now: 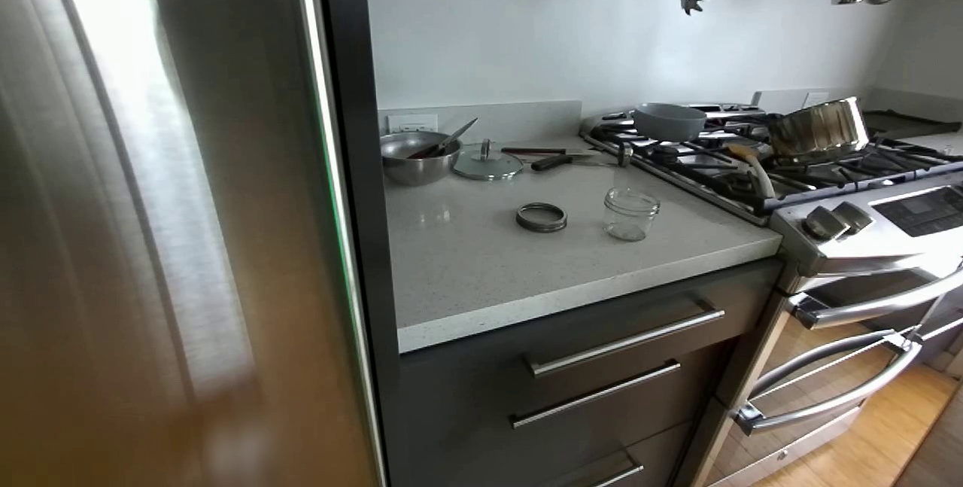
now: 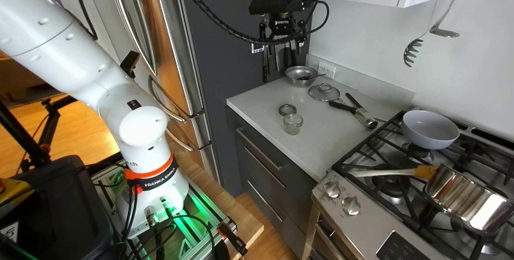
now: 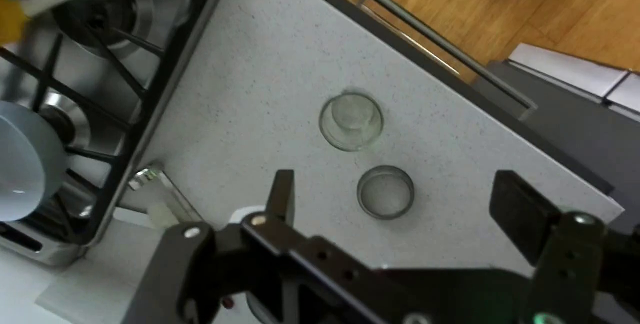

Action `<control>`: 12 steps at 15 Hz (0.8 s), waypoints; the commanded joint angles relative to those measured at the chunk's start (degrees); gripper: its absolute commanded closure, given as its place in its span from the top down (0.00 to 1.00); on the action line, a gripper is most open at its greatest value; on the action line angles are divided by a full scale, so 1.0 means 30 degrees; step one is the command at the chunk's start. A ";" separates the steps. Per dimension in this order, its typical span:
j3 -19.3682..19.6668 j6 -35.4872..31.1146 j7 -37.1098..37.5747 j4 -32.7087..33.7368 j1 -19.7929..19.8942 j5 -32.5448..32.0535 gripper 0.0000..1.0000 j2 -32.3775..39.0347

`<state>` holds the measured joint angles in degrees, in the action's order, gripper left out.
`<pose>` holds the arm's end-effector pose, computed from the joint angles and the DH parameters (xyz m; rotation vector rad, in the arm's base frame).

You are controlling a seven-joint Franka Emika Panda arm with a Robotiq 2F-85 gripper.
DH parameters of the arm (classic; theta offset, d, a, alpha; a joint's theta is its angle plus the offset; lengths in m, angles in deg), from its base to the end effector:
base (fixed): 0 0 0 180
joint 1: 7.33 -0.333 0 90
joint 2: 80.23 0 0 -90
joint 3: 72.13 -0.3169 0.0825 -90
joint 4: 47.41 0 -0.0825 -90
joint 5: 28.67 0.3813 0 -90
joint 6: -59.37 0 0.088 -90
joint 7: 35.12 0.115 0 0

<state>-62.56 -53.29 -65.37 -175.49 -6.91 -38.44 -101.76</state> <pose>0.4406 -0.0965 0.5213 2.9454 0.6272 0.0957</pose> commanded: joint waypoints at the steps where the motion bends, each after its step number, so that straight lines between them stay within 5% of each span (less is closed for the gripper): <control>1: 0.0030 -0.0901 0.1517 0.1474 -0.0496 0.3506 1.00 0.3365; 4: -0.0616 -0.1258 0.3663 0.2618 -0.0310 0.5385 1.00 0.6072; 8: -0.1376 -0.2634 0.7294 0.4006 0.0082 0.5335 1.00 0.9192; 9: -0.1472 -0.2415 0.6102 0.2922 0.0151 0.4921 1.00 0.7676; 12: -0.1659 -0.2508 0.6293 0.3248 0.0200 0.4892 1.00 0.8352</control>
<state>-66.21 -60.92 -46.59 -165.82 -7.60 -23.66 -76.72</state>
